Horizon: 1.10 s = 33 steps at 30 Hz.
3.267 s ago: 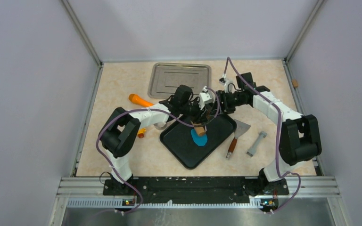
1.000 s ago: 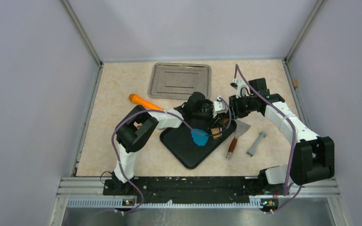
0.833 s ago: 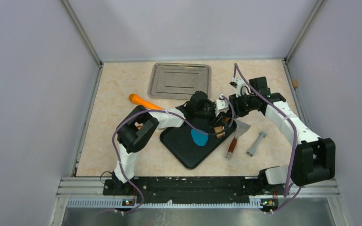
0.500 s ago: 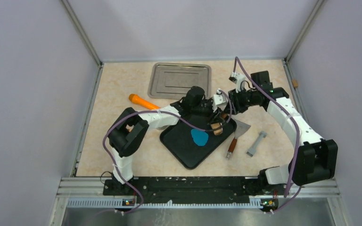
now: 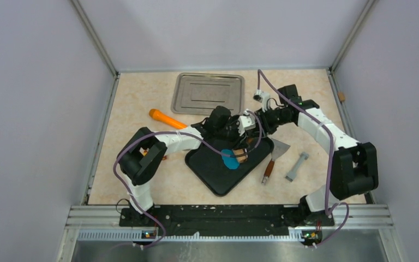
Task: Roll out the dumpling wrappers from the dough
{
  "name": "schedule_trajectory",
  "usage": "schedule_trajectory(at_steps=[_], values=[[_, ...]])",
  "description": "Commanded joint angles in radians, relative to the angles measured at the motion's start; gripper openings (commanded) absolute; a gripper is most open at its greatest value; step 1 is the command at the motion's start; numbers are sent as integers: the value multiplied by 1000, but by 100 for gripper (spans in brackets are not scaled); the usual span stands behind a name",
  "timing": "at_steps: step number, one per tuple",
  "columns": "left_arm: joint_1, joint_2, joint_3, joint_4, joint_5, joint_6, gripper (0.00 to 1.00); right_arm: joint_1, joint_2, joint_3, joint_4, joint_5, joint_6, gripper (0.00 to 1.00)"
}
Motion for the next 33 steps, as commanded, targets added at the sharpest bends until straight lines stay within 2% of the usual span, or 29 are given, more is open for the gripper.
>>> schedule_trajectory(at_steps=[1,13,22,33], values=[[10,-52,-42,48,-42,36,0,30,-17,3,-44,-166,-65,0],[-13,-84,-113,85,-17,-42,0,48,58,49,-157,-200,-172,0],[-4,-56,-176,93,-67,-31,0,102,106,3,-70,-118,-178,0],[27,-86,-232,52,-54,-39,0,160,167,-28,57,-113,-68,0]])
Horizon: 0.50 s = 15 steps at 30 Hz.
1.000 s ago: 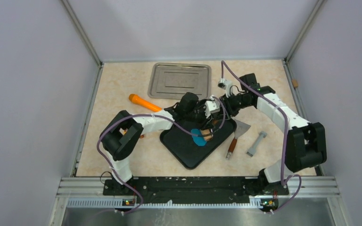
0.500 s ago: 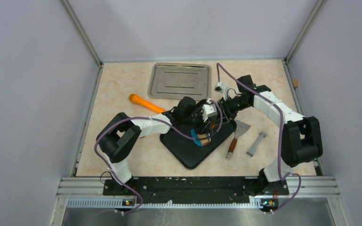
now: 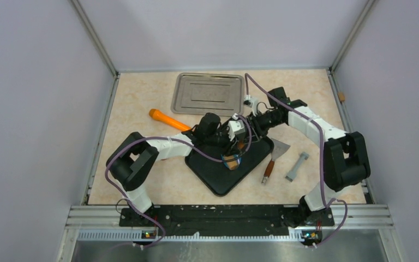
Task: Roll out the dumpling wrappers from the dough
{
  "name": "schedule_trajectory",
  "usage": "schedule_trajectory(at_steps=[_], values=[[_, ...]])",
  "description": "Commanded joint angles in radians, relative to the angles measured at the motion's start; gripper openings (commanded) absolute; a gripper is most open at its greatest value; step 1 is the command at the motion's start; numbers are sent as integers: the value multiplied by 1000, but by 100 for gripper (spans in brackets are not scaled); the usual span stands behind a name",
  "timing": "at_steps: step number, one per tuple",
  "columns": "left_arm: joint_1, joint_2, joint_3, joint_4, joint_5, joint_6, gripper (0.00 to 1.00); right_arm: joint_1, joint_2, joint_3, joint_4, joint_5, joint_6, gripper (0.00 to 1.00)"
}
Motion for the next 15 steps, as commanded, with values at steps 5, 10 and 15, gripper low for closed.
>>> schedule_trajectory(at_steps=[5,10,15], values=[[28,-5,-55,-76,-58,59,0,112,86,-40,110,-19,55,0],[42,-28,-71,-107,-59,75,0,123,104,-45,142,-24,70,0],[56,-104,-54,-176,-51,93,0,129,105,11,169,-61,122,0]])
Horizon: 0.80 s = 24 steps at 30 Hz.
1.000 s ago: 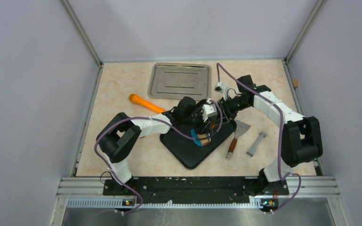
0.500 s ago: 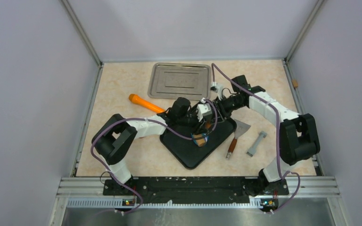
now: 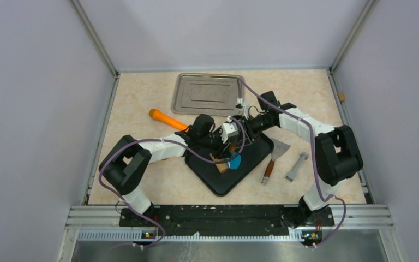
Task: Roll out the dumpling wrappers from the dough
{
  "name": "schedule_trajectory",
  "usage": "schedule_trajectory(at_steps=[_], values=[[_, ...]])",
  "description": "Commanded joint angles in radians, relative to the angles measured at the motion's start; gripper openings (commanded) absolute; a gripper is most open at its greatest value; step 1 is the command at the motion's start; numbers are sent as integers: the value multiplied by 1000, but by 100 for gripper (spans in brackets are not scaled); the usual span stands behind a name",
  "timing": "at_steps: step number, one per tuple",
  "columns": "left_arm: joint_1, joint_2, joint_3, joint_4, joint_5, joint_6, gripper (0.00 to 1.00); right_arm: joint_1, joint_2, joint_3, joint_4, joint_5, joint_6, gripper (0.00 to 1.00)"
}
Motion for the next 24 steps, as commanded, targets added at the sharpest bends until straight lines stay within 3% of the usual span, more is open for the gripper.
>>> schedule_trajectory(at_steps=[1,8,14,24], values=[[6,-65,12,-55,-63,50,0,66,19,66,51,-19,28,0],[-5,-120,111,-46,25,5,0,53,-43,220,-144,-30,-56,0],[-33,-30,119,8,42,13,0,12,-107,125,-206,11,-135,0],[-71,71,120,69,39,38,0,1,-182,-30,-133,74,-135,0]])
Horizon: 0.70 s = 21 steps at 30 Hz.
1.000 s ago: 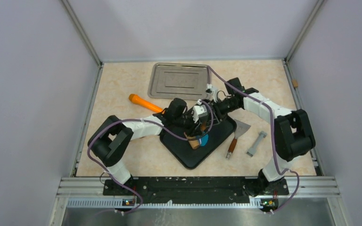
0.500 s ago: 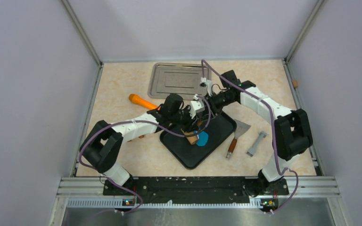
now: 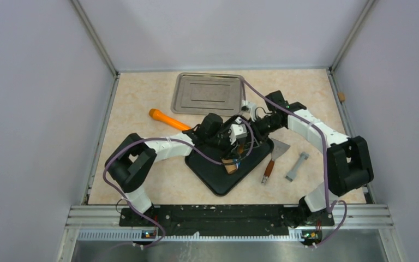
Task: Roll out the dumpling wrappers from the dough
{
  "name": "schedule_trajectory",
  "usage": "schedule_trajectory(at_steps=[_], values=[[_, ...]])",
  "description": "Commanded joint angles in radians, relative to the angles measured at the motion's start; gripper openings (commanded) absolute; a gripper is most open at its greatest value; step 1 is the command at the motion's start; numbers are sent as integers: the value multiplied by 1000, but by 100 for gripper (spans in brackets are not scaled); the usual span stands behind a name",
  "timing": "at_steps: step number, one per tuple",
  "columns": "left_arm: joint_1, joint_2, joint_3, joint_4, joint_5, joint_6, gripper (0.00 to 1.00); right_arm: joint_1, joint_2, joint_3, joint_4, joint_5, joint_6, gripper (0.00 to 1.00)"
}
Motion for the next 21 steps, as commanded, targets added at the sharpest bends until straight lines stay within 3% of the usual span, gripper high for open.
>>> schedule_trajectory(at_steps=[1,11,21], values=[[-12,56,32,117,12,19,0,13,-63,-53,45,-4,-51,0],[-40,209,92,169,22,36,0,-25,-118,-148,27,68,-104,0],[-53,254,173,181,32,14,0,-77,-136,-140,-3,45,-122,0]])
